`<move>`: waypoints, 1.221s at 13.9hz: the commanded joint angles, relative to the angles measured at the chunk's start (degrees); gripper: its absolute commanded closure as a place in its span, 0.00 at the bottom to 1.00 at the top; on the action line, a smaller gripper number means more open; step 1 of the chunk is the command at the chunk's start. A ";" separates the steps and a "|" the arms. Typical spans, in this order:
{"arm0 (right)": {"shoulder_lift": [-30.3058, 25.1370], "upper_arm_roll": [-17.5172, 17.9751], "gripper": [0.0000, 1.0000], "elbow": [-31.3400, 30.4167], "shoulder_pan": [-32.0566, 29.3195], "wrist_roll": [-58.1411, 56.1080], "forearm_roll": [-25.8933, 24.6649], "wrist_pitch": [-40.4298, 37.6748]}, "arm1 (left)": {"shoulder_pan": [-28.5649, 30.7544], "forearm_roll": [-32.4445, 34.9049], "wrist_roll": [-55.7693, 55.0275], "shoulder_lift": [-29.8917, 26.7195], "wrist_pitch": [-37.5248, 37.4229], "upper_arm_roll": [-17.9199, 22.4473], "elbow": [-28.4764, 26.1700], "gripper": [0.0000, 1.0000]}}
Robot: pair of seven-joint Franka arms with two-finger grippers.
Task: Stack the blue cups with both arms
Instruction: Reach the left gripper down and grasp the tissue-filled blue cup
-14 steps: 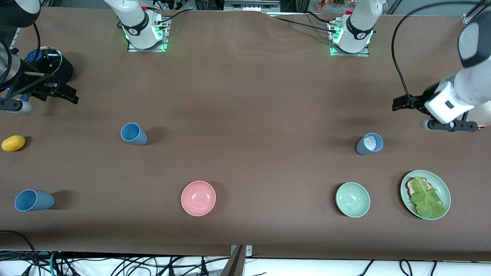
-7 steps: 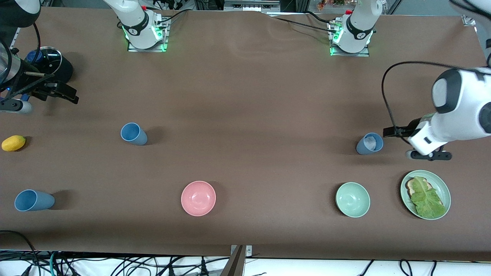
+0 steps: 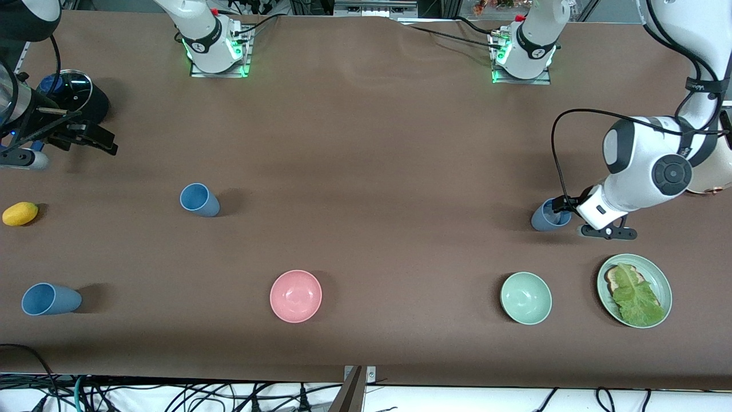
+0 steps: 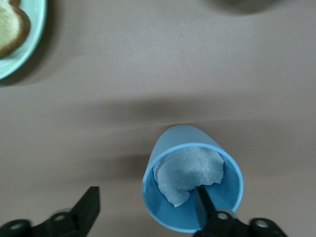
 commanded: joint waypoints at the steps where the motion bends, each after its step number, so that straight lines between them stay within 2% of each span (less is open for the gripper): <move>1: 0.83 0.38 0.00 0.37 -0.59 -0.64 -0.45 -0.48 | 0.37 1.52 0.88 0.59 1.34 -0.41 -0.45 0.67; 3: 1.35 0.29 0.00 0.28 -0.50 -1.52 -0.54 -0.57 | 0.28 1.25 0.53 0.94 1.34 -0.41 -0.19 0.92; 4: 1.97 0.29 0.00 0.28 -0.41 -1.35 -0.63 -1.09 | 0.28 1.16 0.44 1.03 1.25 -0.49 -0.10 1.00; 9: 10.12 0.38 0.00 0.37 -0.24 -2.14 -1.25 -5.93 | -0.51 0.73 -0.17 -0.02 -3.39 -1.54 3.50 1.00; 12: 13.40 0.46 0.00 -1.82 -0.15 -1.70 -0.89 -0.86 | -0.51 0.55 -6.30 -0.02 -7.88 -7.24 6.22 1.00; 14: 13.57 0.55 0.00 -6.20 0.03 -1.35 -0.98 4.85 | -0.51 -0.42 -12.98 -0.20 -7.98 -13.03 6.41 1.00; 17: 15.06 0.64 0.00 -14.29 0.11 -1.35 -1.16 17.42 | -1.47 -0.59 -20.53 0.41 -7.98 -20.42 6.41 1.00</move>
